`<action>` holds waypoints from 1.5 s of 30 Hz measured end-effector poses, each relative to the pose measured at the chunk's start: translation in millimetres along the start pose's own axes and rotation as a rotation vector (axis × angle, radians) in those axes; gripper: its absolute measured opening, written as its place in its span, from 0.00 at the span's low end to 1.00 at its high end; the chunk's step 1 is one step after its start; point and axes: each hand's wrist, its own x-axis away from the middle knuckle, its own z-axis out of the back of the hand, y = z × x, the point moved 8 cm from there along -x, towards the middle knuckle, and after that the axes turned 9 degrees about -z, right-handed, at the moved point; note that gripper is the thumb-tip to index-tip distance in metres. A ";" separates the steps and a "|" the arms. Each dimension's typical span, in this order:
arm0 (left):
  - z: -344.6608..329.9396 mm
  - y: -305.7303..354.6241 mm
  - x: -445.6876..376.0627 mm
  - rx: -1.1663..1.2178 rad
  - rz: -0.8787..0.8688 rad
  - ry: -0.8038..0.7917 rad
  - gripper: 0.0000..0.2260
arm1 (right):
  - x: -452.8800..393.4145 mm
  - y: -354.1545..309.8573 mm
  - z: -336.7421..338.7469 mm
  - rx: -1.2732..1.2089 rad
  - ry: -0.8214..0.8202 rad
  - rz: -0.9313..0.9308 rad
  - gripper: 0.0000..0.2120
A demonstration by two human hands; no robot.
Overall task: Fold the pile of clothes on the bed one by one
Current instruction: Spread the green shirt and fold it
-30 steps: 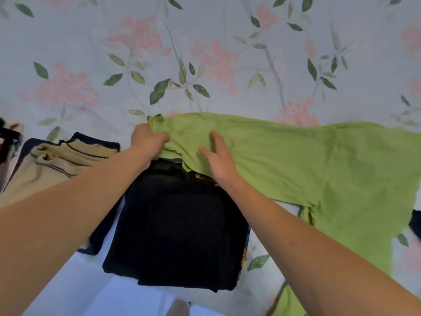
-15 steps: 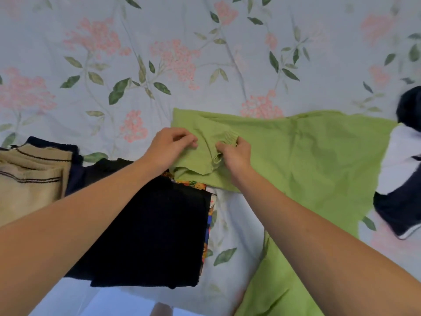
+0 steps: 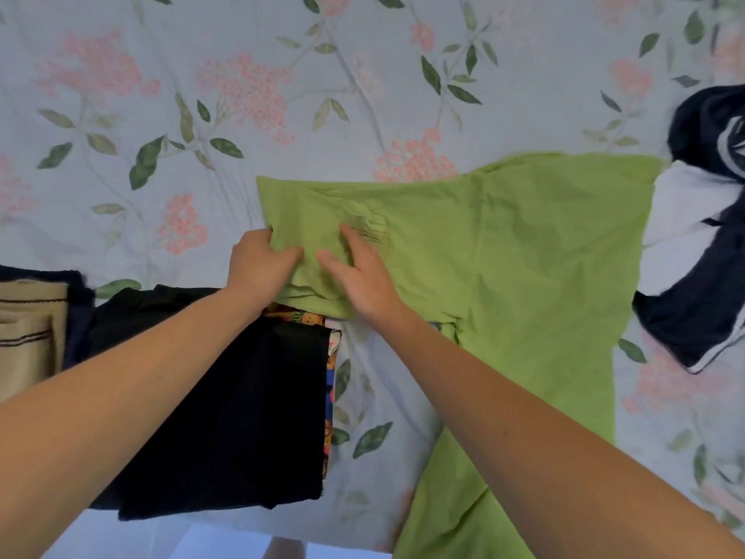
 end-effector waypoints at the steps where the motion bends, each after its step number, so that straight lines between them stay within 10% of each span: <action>1: -5.2 20.4 6.5 0.019 -0.083 0.016 0.10 | -0.7 0.2 4.7 -0.281 -0.067 -0.059 0.41; 5: -58.0 95.3 39.1 0.081 -0.418 -0.101 0.08 | 4.4 -6.4 46.1 -0.881 -0.177 -0.126 0.32; 10: -145.5 132.9 72.4 0.120 -0.582 -0.537 0.28 | 2.2 48.5 120.0 -0.991 0.024 -0.310 0.27; 22: -324.7 202.4 121.3 -0.491 -0.958 -0.416 0.26 | 60.4 184.4 321.6 -0.987 0.364 -0.295 0.18; 26: -379.9 210.2 126.4 -0.606 -1.044 -0.451 0.26 | 89.6 209.8 380.0 -0.591 0.644 -0.193 0.12; 29: -401.4 203.4 122.2 -0.709 -1.055 -0.423 0.26 | 122.3 187.1 400.6 0.108 0.941 0.106 0.31; 34: -394.7 185.9 118.4 -0.819 -1.075 -0.385 0.27 | 91.0 226.0 354.1 0.856 0.547 0.226 0.30; 45: -266.4 6.1 242.8 -0.795 -0.894 -0.447 0.25 | 220.1 302.8 244.9 1.021 0.228 0.408 0.28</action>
